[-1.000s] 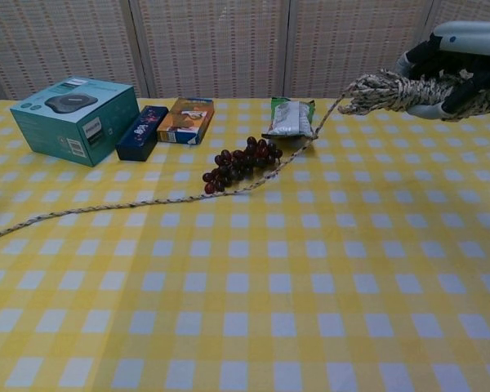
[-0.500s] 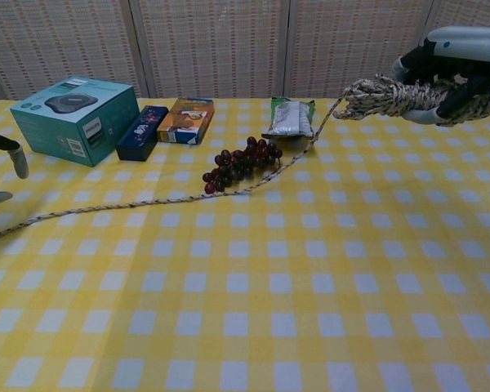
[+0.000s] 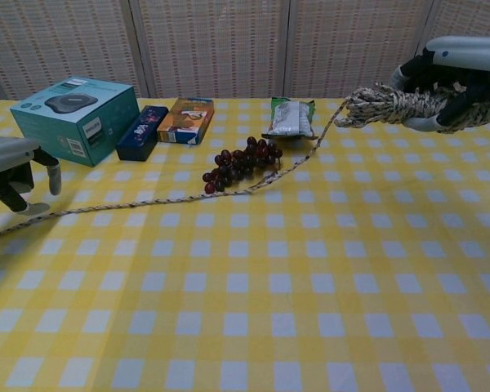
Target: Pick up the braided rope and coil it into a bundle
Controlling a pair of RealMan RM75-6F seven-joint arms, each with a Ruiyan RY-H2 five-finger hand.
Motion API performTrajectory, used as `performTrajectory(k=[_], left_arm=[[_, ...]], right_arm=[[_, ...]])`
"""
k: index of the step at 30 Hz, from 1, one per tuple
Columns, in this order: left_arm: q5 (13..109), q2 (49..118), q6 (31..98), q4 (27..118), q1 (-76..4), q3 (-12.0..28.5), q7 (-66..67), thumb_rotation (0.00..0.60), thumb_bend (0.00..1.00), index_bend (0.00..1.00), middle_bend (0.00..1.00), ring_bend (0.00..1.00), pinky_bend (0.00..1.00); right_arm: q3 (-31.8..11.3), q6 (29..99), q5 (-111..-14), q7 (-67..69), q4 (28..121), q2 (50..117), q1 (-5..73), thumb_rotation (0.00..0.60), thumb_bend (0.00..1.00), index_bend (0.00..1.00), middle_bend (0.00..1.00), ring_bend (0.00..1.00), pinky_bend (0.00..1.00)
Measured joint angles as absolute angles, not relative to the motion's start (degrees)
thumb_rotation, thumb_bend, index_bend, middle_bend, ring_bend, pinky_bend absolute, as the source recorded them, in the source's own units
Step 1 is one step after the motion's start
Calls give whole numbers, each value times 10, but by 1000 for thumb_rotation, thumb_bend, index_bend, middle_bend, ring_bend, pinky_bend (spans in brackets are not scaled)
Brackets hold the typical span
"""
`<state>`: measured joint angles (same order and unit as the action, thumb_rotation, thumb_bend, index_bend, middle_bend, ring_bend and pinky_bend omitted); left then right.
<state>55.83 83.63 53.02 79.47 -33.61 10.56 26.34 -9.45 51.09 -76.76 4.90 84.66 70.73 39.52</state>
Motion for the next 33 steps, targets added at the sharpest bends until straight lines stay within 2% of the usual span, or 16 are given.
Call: performTrajectory(k=[14, 33], left_arm=[[463, 870, 527, 788, -371, 104, 315, 600, 325, 606, 1000, 1000, 1000], [430, 883, 530, 769, -385, 97, 307, 600, 335, 634, 1000, 1000, 1000]], right_arm=[[-90, 509, -767, 57, 837, 710, 394, 600, 519, 725, 638, 586, 715], [-88, 509, -765, 60, 836, 710, 393, 600, 518, 725, 638, 587, 715]])
